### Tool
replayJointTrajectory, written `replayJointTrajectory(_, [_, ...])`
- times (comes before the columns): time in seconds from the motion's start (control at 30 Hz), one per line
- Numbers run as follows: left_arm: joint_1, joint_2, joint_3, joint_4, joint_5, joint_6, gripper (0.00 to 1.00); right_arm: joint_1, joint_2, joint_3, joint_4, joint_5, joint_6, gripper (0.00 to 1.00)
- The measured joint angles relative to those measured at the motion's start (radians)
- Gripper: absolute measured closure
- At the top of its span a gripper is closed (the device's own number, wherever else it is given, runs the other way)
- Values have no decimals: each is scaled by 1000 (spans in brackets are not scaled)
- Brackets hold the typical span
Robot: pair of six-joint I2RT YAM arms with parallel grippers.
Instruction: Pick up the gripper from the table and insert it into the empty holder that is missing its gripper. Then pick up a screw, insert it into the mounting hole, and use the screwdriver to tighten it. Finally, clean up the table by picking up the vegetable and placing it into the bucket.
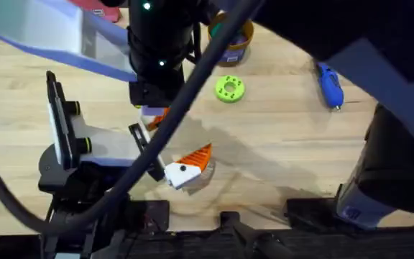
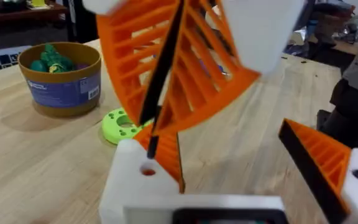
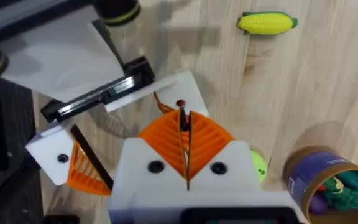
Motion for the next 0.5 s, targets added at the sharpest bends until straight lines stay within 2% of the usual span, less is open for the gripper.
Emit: replayJointTrajectory(0.5, [0, 0, 0, 0, 0, 0, 15, 1, 42, 0, -13, 0, 0, 995])
